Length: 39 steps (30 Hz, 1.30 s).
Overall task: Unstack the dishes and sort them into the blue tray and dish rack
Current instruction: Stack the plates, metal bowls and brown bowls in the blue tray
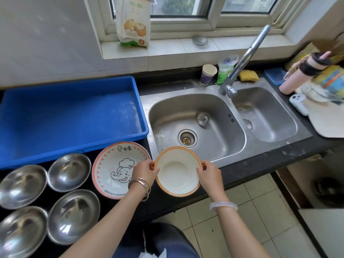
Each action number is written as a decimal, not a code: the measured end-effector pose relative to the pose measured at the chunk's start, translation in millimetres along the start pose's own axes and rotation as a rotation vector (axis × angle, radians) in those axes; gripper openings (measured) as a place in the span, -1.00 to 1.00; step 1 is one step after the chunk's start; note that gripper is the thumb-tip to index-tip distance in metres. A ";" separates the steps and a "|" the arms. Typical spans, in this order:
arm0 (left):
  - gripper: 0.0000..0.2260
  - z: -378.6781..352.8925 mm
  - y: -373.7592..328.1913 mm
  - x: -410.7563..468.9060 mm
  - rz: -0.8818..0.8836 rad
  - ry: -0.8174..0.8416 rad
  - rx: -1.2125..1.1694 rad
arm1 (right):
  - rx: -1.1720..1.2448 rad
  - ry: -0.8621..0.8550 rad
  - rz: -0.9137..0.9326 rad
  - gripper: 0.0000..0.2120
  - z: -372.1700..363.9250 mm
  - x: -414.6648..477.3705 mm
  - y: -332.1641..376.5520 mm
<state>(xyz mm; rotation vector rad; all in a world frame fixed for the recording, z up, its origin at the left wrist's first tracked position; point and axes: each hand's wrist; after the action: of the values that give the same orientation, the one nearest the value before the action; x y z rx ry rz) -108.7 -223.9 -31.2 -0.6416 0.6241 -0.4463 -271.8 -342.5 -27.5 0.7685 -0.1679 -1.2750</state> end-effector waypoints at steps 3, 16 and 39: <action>-0.76 2.9 2.4 -0.6 -0.023 0.059 0.005 | 0.016 0.042 0.007 -0.93 1.0 1.4 -2.7; -0.64 78.8 54.7 -5.8 0.191 -0.350 -0.053 | -0.190 0.118 0.464 -0.71 -39.6 11.4 86.5; -0.82 109.2 89.9 -8.9 0.379 -0.446 -0.294 | -0.393 0.355 0.590 -0.84 -91.1 33.8 158.2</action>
<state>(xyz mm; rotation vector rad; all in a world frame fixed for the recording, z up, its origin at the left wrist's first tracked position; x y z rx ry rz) -26.3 -109.3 -18.7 -0.8488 0.3718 0.1477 -88.2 -321.1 -10.2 0.5344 0.1369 -0.5721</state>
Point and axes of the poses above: each hand's wrist, its own x-axis towards the middle knuckle, its own z-axis out of the back of the hand, y = z × x, and after that the axes turned 4 degrees about -y, right-handed
